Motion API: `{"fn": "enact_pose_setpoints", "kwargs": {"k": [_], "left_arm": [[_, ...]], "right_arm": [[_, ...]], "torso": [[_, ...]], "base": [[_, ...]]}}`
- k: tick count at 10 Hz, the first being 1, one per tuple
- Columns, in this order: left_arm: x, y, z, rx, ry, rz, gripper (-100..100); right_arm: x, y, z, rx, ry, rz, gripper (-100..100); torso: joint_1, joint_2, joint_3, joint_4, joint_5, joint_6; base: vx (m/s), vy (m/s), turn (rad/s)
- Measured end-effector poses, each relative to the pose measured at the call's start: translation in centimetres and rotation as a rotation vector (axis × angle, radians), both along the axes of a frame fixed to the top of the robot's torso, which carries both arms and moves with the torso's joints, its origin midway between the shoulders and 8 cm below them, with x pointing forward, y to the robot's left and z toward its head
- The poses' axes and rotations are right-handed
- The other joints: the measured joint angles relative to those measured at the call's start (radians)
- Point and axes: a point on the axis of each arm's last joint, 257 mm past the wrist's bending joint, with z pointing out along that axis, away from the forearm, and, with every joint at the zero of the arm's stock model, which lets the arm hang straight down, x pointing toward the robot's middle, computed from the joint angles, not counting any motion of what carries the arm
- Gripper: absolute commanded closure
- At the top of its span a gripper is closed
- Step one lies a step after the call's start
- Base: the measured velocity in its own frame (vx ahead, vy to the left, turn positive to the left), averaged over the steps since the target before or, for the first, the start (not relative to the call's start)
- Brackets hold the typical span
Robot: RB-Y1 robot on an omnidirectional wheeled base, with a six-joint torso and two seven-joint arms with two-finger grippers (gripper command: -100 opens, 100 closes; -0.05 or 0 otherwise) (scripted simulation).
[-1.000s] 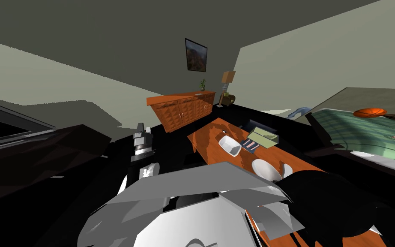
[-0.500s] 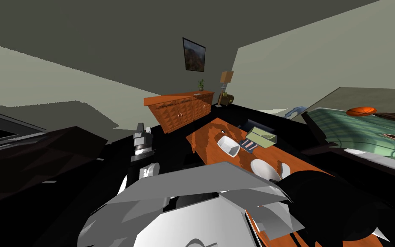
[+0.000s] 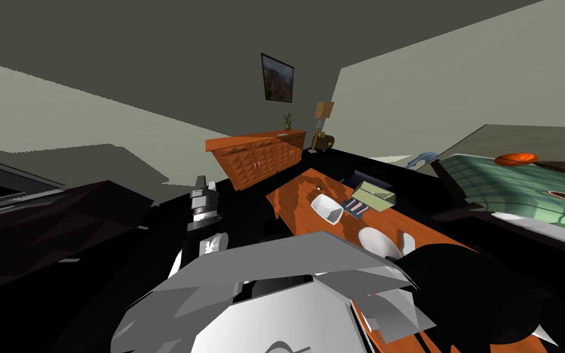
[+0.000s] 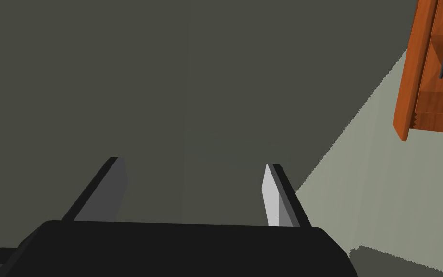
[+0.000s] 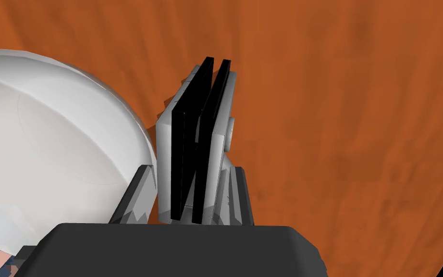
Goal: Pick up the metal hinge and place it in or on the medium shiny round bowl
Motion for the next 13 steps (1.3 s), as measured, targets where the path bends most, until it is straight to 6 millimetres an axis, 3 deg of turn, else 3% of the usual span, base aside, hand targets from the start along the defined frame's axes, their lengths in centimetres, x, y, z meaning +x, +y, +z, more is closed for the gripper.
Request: {"fn": "enact_pose_setpoints", "kwargs": {"k": [7, 13], "left_arm": [[0.0, 0.0, 0.0, 0.000, 0.000, 0.000, 0], [0.0, 0.0, 0.0, 0.000, 0.000, 0.000, 0]], "right_arm": [[-2.0, -3.6, -0.1, -0.022, 0.075, -0.041, 100], [-2.7, -5.4, -0.5, -0.008, 0.103, -0.088, 100]], "torso": [[-0.005, 0.001, 0.001, 0.001, -0.006, -0.001], [-0.003, 0.002, 0.002, 0.002, -0.007, -0.001]], "base": [[-0.036, 0.040, 0.059], [-0.028, 0.034, 0.045]]}}
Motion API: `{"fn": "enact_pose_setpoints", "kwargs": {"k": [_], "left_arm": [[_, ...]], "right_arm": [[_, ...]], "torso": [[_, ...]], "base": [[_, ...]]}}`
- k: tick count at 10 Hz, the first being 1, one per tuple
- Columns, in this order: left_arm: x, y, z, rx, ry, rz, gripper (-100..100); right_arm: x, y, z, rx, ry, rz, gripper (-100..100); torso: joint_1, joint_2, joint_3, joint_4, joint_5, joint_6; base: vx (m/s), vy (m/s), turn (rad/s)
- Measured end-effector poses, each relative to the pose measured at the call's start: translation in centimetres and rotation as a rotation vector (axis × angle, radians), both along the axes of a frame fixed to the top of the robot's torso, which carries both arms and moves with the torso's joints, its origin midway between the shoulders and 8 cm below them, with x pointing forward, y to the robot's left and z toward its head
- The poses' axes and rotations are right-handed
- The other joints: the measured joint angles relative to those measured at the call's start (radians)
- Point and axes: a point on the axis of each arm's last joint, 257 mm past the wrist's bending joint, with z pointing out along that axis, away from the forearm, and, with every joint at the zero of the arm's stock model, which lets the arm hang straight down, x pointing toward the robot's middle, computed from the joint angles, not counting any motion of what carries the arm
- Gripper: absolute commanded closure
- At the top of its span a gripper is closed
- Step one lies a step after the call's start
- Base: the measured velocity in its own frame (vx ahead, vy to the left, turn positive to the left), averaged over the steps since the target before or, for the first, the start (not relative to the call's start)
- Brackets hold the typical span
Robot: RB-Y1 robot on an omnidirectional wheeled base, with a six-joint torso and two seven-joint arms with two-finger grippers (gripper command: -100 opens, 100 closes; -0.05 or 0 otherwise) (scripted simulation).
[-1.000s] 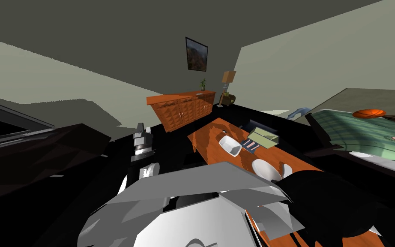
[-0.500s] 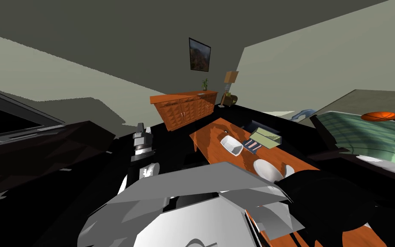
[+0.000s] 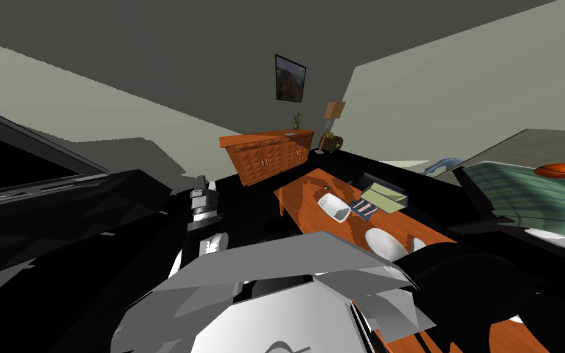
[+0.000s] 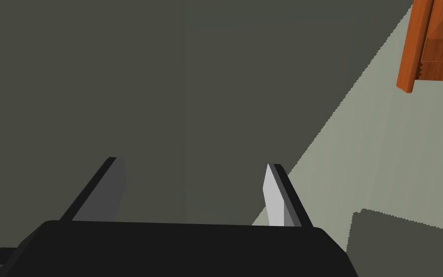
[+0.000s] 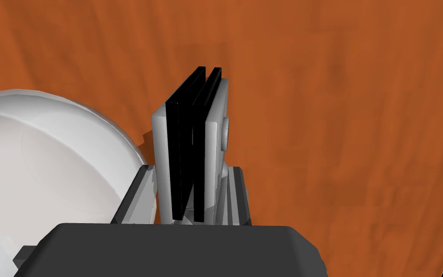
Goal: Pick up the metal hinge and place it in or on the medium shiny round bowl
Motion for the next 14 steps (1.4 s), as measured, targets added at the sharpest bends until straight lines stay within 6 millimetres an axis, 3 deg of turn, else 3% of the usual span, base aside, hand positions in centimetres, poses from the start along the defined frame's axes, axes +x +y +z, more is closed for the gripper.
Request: {"fn": "enact_pose_setpoints", "kwargs": {"k": [5, 14], "left_arm": [[0.0, 0.0, 0.0, 0.000, 0.000, 0.000, 0], [0.0, 0.0, 0.0, 0.000, 0.000, 0.000, 0]], "right_arm": [[-1.2, -2.3, 0.7, -0.012, 0.021, -0.029, 100], [-0.2, -4.4, 1.3, 0.024, -0.030, -0.084, 100]], "torso": [[-0.002, -0.001, -0.001, 0.000, 0.001, 0.001], [0.002, -0.001, -0.001, -0.001, 0.003, 0.002]], "base": [[-0.030, 0.038, 0.058], [-0.032, 0.047, 0.063]]}}
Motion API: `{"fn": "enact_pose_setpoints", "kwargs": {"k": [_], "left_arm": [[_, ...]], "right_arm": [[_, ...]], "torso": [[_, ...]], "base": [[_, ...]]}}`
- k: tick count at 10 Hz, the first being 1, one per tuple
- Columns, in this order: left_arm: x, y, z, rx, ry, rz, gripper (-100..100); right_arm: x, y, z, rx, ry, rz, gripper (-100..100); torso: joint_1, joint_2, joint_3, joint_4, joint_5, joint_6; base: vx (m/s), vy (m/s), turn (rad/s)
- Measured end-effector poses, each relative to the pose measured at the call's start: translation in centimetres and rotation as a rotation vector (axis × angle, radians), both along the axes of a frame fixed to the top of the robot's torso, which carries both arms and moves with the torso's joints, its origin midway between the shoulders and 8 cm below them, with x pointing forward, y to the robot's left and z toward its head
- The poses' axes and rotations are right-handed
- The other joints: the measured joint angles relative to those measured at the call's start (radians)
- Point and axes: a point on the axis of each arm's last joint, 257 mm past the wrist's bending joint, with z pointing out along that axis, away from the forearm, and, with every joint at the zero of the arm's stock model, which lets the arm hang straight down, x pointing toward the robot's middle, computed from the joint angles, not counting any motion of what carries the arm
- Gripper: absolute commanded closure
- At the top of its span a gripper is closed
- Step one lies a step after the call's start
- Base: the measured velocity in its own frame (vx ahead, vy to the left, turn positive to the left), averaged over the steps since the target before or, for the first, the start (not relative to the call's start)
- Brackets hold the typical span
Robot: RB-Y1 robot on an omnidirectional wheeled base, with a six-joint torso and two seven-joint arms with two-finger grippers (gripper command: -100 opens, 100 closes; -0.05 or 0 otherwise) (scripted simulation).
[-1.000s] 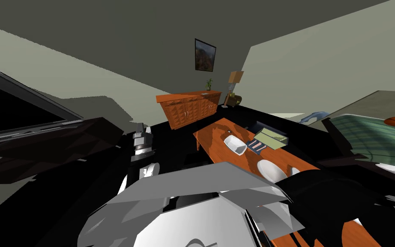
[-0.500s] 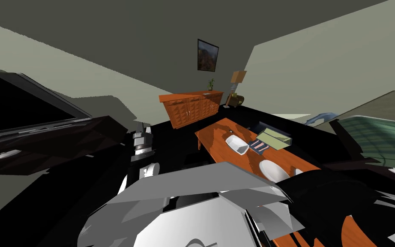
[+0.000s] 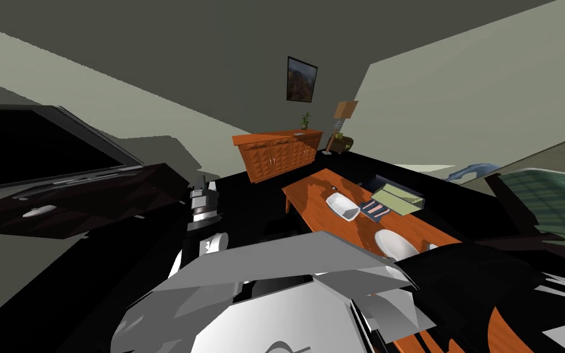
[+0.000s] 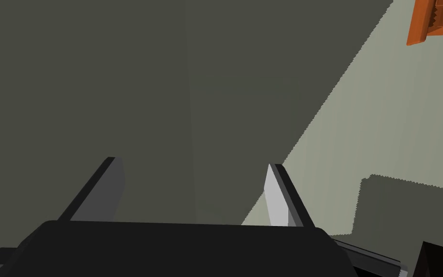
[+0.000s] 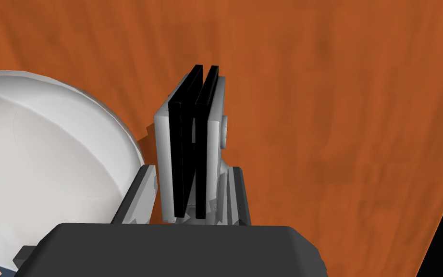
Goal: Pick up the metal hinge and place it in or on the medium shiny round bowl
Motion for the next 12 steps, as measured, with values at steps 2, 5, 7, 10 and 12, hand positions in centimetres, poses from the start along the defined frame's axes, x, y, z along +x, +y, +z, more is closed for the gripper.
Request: {"fn": "enact_pose_setpoints", "kwargs": {"k": [2, 5, 7, 10, 12], "left_arm": [[0.0, 0.0, 0.0, 0.000, 0.000, 0.000, 0], [0.0, 0.0, 0.0, 0.000, 0.000, 0.000, 0], [0.0, 0.0, 0.0, 0.000, 0.000, 0.000, 0], [0.0, 0.0, 0.0, 0.000, 0.000, 0.000, 0], [0.0, 0.0, 0.0, 0.000, 0.000, 0.000, 0]], "right_arm": [[0.7, -0.3, 0.3, 0.011, -0.023, -0.003, 100], [0.7, -1.6, 1.0, -0.009, -0.043, -0.010, 100], [1.1, -2.4, 1.6, -0.017, -0.069, -0.012, 100], [1.0, -2.6, 1.8, -0.024, -0.071, -0.011, 100], [1.0, -2.6, 1.8, -0.025, -0.072, -0.012, 100]], "torso": [[0.002, 0.000, 0.000, 0.000, 0.000, -0.001], [0.002, -0.001, 0.000, 0.001, 0.001, -0.003], [0.002, -0.001, 0.000, 0.000, 0.002, 0.000], [0.000, -0.002, -0.001, 0.000, 0.002, 0.000], [0.000, -0.002, -0.001, 0.000, 0.002, 0.000]], "base": [[-0.031, 0.046, 0.042], [-0.022, 0.039, 0.066], [-0.009, 0.018, -0.012], [-0.001, -0.003, -0.003], [-0.015, 0.028, -0.001]]}}
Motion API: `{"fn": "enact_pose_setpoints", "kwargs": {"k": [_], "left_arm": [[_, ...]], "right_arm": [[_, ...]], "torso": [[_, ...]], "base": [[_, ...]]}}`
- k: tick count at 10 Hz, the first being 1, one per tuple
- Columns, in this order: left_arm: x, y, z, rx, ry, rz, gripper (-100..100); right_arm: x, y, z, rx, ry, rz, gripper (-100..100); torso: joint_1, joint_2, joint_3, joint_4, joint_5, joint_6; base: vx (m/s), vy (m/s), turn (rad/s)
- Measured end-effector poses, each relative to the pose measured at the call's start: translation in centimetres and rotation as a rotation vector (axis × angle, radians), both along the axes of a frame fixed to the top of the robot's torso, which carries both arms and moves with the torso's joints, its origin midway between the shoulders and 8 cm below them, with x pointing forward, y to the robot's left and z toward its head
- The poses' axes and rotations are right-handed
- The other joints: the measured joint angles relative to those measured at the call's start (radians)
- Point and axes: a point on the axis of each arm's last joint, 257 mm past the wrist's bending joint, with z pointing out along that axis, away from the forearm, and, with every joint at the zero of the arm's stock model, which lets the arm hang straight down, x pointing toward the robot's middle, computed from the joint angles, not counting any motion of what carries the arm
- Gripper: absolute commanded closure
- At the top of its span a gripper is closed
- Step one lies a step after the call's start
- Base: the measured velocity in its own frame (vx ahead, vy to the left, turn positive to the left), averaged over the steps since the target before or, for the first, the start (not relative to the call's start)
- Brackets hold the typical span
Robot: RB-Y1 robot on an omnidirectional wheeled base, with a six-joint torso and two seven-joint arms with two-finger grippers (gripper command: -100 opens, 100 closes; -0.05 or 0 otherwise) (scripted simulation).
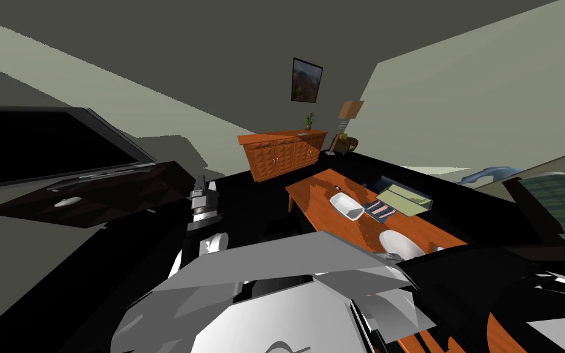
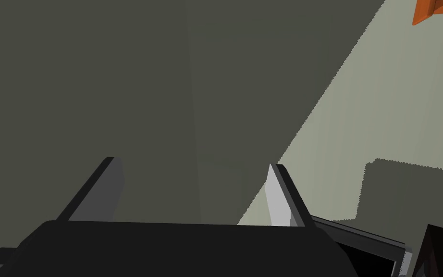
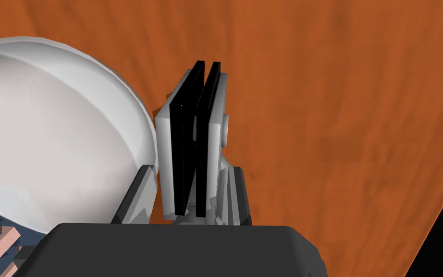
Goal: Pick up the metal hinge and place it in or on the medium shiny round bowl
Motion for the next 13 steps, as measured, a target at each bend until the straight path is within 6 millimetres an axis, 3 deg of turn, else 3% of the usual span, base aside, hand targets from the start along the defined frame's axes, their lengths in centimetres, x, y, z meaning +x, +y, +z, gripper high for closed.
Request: {"fn": "enact_pose_setpoints", "kwargs": {"k": [5, 7, 13], "left_arm": [[0.0, 0.0, 0.0, 0.000, 0.000, 0.000, 0], [0.0, 0.0, 0.0, 0.000, 0.000, 0.000, 0], [0.0, 0.0, 0.0, 0.000, 0.000, 0.000, 0]], "right_arm": [[-1.2, -5.2, 6.0, -0.098, 0.045, 0.002, 100], [-1.2, -6.0, 6.7, -0.114, 0.045, -0.004, 100], [-0.7, -8.6, 11.3, -0.150, 0.053, -0.034, 100]], "torso": [[0.010, 0.006, 0.003, 0.001, 0.006, 0.000], [0.005, 0.002, 0.001, 0.001, 0.004, 0.000], [0.003, 0.003, 0.002, 0.001, 0.005, 0.000]], "base": [[-0.065, 0.098, 0.011], [-0.032, 0.008, 0.043], [-0.043, -0.015, 0.047]]}}
